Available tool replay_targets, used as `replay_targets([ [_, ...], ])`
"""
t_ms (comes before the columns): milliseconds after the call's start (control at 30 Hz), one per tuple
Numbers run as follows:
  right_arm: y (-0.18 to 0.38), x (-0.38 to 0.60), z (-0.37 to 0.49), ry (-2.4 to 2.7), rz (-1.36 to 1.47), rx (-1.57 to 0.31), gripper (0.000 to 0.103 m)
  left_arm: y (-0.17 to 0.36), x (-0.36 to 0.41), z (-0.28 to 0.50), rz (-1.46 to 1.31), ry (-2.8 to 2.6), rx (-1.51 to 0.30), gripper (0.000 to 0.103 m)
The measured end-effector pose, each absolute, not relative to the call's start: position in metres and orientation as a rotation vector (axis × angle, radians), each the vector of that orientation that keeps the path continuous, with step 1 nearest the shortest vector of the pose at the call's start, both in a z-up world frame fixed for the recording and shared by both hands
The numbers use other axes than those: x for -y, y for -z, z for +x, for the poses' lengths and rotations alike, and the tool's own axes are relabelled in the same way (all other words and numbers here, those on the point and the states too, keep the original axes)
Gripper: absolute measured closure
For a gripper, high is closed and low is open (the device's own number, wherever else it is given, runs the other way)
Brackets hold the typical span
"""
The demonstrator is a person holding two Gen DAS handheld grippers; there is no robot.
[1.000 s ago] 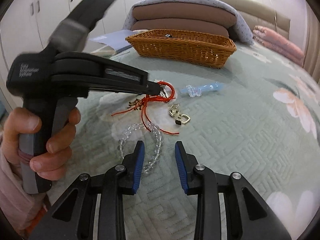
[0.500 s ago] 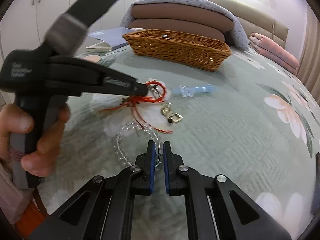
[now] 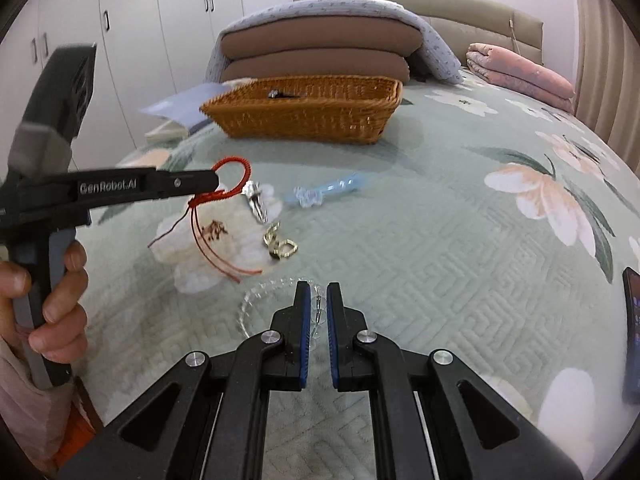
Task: Organize jewelry
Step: 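Grasp the red string charm with the left tool while the right tool grasps the bead bracelet, then carry the red string and bead bracelet over the wicker basket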
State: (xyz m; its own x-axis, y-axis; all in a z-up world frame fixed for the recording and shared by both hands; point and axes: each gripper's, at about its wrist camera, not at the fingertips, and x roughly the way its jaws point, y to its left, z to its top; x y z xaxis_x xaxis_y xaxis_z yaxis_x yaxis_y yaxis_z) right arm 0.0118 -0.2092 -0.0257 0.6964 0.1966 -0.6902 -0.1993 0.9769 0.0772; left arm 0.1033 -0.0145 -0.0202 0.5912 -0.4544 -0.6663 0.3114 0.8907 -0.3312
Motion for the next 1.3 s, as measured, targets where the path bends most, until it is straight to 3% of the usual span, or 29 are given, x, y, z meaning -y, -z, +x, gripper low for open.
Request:
replay_targets([
  [533, -0.042, 0.216, 0.044, -0.235, -0.008, -0.628, 0.094, -0.008, 0.003, 0.105, -0.206, 0.459, -0.763, 0.099],
  [900, -0.101, 0.197, 0.161, -0.238, 0.015, -0.504, 0.094, -0.067, -0.008, 0.173, -0.172, 0.402, -0.65, 0.099],
  [1300, -0.054, 0.17, 0.294, -0.327, 0.073, -0.684, 0.095, -0.072, -0.011, 0.285, -0.181, 0.366, -0.673, 0.099],
])
